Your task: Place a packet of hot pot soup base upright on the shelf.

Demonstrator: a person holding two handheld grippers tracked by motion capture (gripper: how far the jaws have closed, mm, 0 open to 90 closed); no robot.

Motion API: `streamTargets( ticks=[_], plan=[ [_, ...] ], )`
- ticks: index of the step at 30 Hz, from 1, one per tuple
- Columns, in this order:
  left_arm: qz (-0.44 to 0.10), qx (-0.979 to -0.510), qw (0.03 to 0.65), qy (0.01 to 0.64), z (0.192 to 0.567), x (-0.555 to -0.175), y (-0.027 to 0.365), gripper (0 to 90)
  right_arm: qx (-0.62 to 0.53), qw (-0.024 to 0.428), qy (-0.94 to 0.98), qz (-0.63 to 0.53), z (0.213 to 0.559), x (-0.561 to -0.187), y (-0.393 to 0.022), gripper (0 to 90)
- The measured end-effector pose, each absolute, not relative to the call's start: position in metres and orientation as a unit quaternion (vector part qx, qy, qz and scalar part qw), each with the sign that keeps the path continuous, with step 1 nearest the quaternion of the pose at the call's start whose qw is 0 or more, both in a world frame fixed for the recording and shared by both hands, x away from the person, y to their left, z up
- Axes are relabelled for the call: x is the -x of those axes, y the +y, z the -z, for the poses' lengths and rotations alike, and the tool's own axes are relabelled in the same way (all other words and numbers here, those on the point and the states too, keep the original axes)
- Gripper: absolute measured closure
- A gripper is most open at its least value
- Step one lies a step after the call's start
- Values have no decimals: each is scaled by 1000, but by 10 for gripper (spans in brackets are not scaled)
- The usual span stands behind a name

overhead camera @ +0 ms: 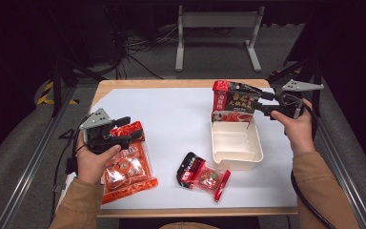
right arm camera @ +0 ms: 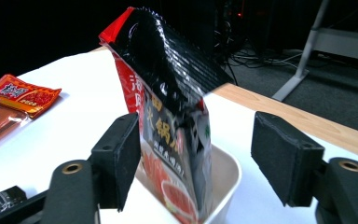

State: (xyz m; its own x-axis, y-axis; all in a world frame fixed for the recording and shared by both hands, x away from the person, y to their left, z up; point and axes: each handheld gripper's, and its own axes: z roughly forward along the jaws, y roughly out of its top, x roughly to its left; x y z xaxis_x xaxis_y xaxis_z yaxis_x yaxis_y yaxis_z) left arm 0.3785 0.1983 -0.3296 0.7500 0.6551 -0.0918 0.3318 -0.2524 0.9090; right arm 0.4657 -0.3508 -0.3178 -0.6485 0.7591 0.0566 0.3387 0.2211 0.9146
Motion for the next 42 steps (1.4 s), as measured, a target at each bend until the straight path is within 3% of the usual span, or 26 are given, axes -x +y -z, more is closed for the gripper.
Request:
streamTargets(
  ticks=[20,33,37,42],
  plan=[
    [-176,-769,503,352,328,-383,226,294,-389,219,737,-508,336,-412,-375,276],
    [-195,-765,485,376,331,-386,240,278,-393,208,737,-509,351,-406,-382,271],
    [-237,-760,469,383,337,-388,246,280,-398,201,738,-506,358,-408,-381,270],
    [-230,-758,471,389,350,-395,255,287,-398,203,748,-492,367,-414,-378,273]
  ],
)
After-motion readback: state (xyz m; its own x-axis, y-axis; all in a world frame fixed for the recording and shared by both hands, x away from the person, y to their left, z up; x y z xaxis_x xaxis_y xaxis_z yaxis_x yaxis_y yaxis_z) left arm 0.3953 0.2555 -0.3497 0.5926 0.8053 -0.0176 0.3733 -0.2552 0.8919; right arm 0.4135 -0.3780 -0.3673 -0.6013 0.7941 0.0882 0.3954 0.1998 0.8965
